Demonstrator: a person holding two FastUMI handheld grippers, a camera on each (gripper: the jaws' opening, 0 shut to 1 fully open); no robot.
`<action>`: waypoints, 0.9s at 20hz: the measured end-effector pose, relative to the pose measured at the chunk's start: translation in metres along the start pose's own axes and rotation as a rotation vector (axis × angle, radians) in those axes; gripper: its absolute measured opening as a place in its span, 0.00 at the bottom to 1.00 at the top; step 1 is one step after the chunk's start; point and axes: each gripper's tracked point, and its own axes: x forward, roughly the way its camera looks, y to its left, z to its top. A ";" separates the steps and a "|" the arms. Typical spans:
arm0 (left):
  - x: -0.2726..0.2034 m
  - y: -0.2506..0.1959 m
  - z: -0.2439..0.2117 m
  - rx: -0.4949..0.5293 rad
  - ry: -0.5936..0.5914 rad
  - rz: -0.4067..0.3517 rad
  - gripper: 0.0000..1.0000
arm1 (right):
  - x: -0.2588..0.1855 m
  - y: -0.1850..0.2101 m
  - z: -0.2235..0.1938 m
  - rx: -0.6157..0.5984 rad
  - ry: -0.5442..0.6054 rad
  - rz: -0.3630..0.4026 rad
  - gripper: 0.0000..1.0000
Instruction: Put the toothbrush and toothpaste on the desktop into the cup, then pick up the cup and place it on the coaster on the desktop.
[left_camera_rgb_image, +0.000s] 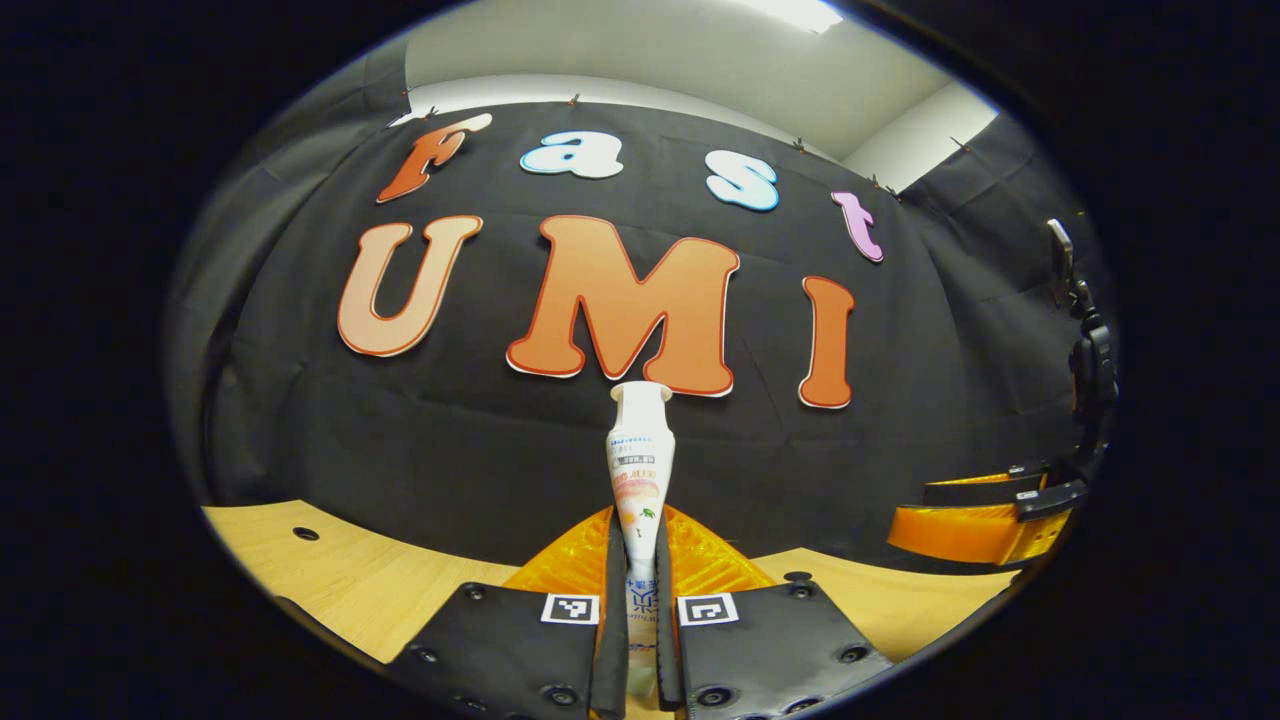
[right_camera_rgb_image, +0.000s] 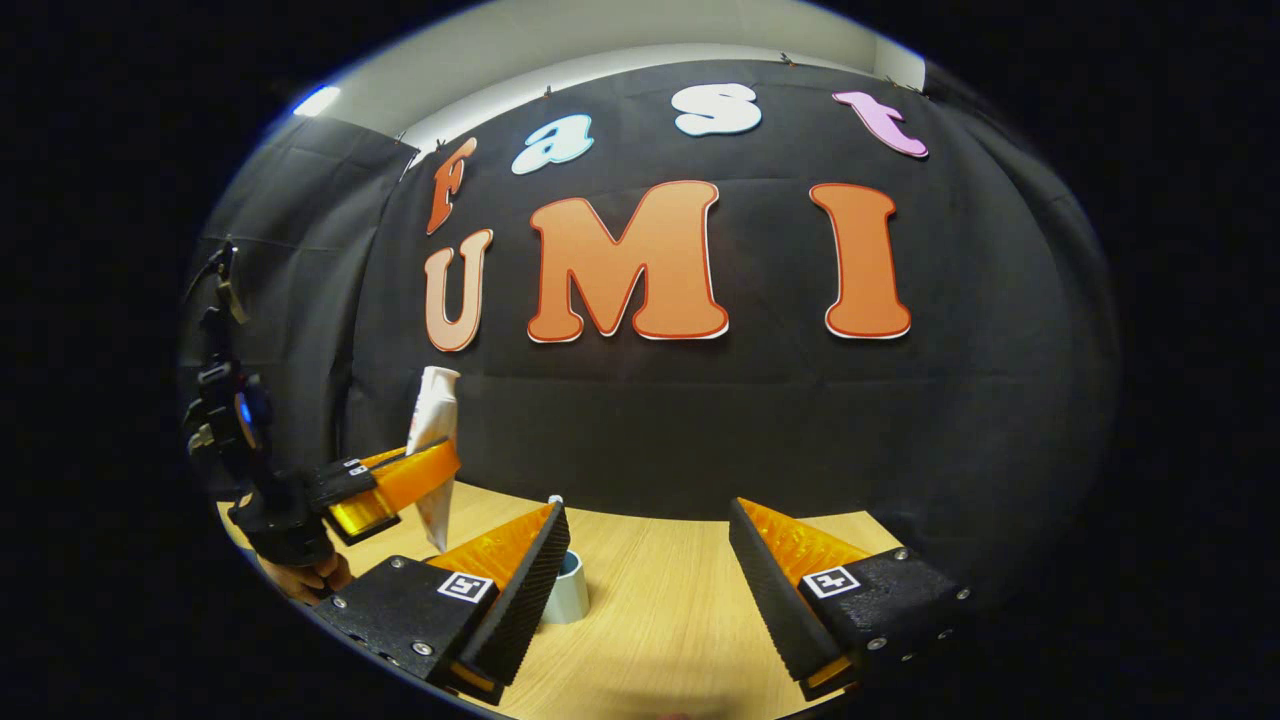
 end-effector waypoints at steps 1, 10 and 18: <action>0.005 -0.003 -0.003 0.000 0.000 -0.002 0.14 | -0.008 -0.004 0.001 -0.010 0.004 -0.003 0.97; 0.048 -0.010 -0.045 0.000 0.041 -0.050 0.14 | -0.044 -0.025 0.003 0.007 0.014 -0.019 0.97; 0.074 -0.012 -0.084 0.022 0.081 -0.069 0.14 | -0.045 -0.027 -0.008 0.003 0.046 -0.023 0.97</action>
